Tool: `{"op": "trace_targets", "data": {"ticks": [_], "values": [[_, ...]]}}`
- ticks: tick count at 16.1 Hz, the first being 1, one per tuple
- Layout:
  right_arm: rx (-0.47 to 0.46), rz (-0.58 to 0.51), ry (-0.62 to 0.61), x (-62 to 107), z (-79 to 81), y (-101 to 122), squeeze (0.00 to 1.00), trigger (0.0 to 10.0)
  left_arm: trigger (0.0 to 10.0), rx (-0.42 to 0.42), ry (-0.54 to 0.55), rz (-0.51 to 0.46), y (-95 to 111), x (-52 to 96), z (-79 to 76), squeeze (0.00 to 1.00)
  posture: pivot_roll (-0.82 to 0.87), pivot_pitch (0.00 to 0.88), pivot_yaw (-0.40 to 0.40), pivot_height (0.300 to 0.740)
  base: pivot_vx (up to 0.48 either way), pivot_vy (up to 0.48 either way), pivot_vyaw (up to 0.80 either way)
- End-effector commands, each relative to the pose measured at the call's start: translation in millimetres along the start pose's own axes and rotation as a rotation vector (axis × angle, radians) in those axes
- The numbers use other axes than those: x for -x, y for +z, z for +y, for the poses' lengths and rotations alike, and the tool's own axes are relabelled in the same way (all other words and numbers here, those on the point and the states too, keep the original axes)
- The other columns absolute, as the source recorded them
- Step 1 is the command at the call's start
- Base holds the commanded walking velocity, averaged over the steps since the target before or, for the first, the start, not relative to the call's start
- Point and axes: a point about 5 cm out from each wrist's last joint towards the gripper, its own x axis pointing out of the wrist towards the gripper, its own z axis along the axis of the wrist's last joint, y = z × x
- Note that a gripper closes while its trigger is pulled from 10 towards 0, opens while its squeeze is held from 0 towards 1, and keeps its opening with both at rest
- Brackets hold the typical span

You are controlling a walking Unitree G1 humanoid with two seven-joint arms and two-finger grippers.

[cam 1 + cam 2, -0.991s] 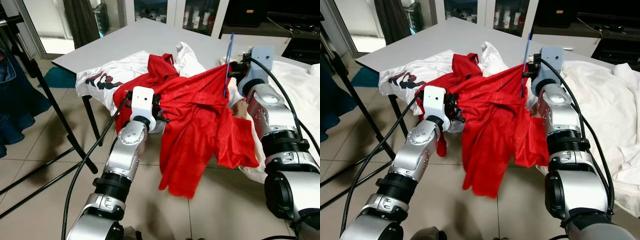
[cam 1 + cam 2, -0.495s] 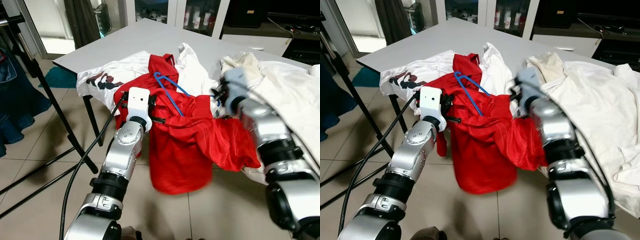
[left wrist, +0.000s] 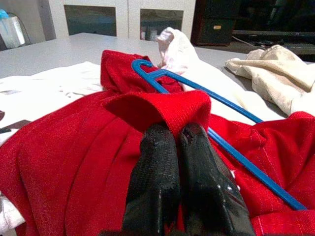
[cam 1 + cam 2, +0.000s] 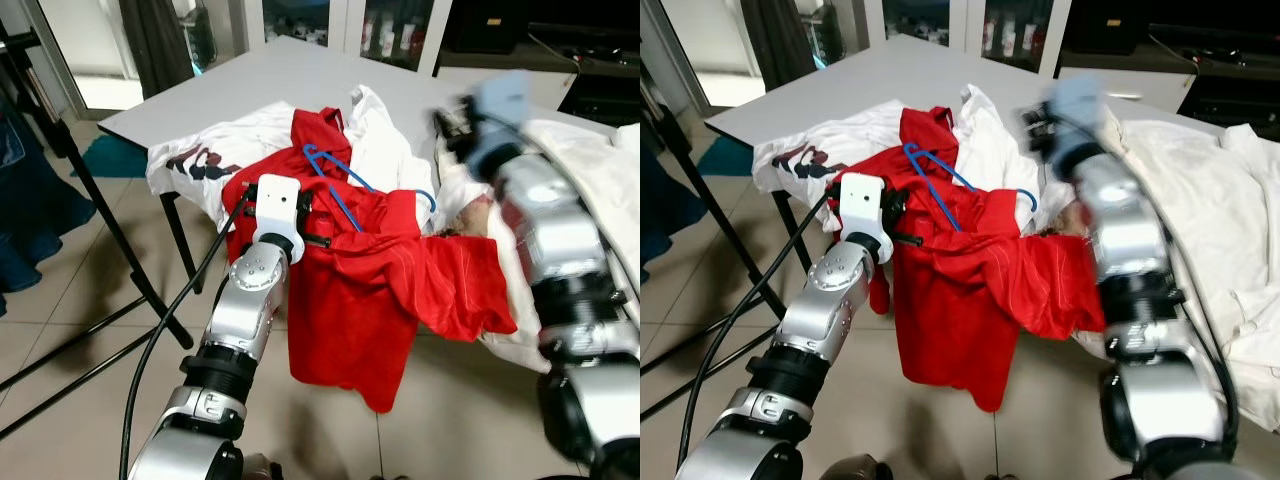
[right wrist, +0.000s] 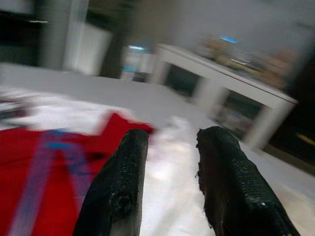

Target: Hang hanger

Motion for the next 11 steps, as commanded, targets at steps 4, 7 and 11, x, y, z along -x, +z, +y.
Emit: {"op": "trace_targets", "data": {"ticks": [4, 7, 11], "values": [[-0.028, 0.096, 0.154, 1.2, 32.1, -22.3, 0.00, 10.0, 10.0, 0.004, 0.018, -0.002, -0.5, 0.0, 4.1, 0.00, 0.10, 0.000, -0.012, 0.740, 0.000, 0.000, 0.00], [-0.056, 0.160, 0.186, -0.9, 44.4, -35.4, 0.00, 10.0, 10.0, 0.008, 0.038, 0.004, -2.6, 2.0, 9.0, 0.00, 0.10, 0.000, -0.012, 0.740, 0.000, 0.000, 0.00], [-0.016, 0.174, 0.301, 0.1, 74.6, -40.6, 0.16, 10.0, 10.0, 0.014, 0.083, 0.016, -5.6, 5.6, 23.5, 0.00, 0.11, 0.000, -0.011, 0.740, 0.000, 0.000, 0.00]]}}
